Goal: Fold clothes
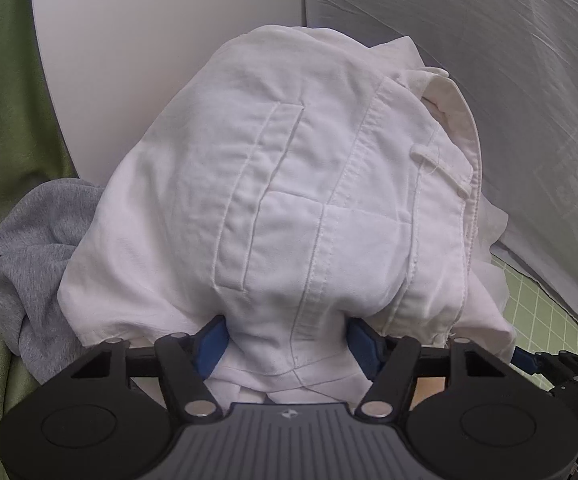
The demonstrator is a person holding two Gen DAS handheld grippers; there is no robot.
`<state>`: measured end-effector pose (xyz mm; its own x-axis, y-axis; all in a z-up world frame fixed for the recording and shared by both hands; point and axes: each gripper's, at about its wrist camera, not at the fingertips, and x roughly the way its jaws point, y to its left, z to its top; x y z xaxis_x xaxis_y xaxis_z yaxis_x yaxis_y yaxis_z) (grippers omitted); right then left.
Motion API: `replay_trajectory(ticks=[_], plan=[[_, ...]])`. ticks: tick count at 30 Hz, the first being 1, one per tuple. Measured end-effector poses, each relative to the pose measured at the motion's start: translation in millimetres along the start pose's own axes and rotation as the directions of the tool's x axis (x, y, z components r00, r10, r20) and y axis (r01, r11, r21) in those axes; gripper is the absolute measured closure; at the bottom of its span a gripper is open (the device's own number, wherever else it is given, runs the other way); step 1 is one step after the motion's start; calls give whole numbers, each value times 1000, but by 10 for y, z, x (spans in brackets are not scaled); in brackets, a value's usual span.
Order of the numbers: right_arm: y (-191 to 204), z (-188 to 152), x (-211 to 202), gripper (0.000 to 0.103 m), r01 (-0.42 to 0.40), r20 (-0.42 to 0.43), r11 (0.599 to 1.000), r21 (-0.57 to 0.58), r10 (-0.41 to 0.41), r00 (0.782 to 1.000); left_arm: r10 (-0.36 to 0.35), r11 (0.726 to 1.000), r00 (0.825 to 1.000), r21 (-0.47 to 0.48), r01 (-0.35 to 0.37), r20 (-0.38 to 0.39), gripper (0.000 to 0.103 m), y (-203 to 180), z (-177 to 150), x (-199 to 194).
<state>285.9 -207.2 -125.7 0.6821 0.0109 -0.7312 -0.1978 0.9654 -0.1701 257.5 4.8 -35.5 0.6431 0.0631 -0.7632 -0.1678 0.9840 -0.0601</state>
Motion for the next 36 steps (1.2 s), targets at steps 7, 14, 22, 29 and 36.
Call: replay_trajectory(ticks=[7, 14, 22, 29, 36], plan=[[-94, -180, -315, 100, 79, 81, 993, 86, -86, 993, -23, 999, 999, -33, 24, 32, 74, 134, -61, -231], [-393, -614, -1129, 102, 292, 140, 940, 176, -318, 938, -72, 997, 992, -17, 74, 104, 83, 92, -146, -677], [-1100, -1700, -2088, 102, 526, -5, 770, 361, -562, 827, -154, 988, 984, 30, 152, 90, 89, -263, -497, -1105], [-1726, -2893, -2950, 102, 706, -217, 565, 427, -694, 687, -322, 941, 942, 81, 329, -92, 89, -782, -1340, -1439], [-2365, -4122, -3899, 101, 790, -444, 315, 526, -691, 570, -403, 874, 841, 122, 471, -362, 86, -1565, -2342, -1598]])
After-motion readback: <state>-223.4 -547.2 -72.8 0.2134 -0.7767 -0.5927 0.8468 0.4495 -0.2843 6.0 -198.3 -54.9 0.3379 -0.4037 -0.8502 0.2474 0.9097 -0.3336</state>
